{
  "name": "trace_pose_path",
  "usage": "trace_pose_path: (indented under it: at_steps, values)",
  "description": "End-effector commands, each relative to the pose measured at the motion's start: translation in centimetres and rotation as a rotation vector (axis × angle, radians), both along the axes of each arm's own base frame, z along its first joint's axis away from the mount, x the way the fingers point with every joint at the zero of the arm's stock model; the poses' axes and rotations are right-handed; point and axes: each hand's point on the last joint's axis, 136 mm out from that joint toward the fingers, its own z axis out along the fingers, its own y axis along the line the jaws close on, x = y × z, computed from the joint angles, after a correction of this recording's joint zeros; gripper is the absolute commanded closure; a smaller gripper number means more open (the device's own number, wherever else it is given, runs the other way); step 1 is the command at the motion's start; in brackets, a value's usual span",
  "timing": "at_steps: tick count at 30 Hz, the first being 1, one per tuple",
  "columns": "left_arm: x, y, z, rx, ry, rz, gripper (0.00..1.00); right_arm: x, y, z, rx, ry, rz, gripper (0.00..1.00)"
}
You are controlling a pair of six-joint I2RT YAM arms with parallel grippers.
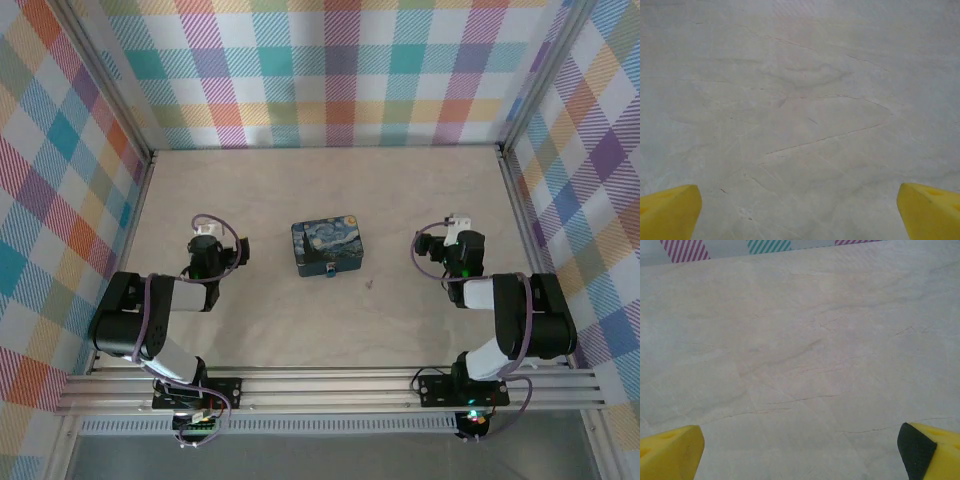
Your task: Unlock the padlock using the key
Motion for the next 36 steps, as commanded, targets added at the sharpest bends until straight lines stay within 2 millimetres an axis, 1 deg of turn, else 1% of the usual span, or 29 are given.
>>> trace_pose_path:
  at_steps: [1, 29, 32, 35, 36]
  values:
    - [1.1, 0.2, 1.5, 0.007, -0.058, -0.005, 0.00, 0.9, 0.0, 1.3, -0.005, -0.049, 0.013, 0.00]
    - [1.2, 0.2, 1.3, -0.010, -0.048, -0.015, 0.00, 0.9, 0.1, 1.2, -0.006, -0.045, 0.018, 0.00]
    - [0.9, 0.9, 1.7, -0.008, -0.071, 0.027, 0.00, 0.9, -0.4, 1.5, -0.001, -0.055, -0.011, 0.00]
    - [0.2, 1.3, 3.1, -0.001, -0.101, 0.054, 0.00, 0.5, -0.8, 3.0, -0.004, -0.072, -0.032, 0.00]
    - [-0.1, 1.4, 4.1, 0.000, -0.113, 0.063, 0.00, 0.3, -0.7, 3.7, -0.007, -0.072, -0.027, 0.00]
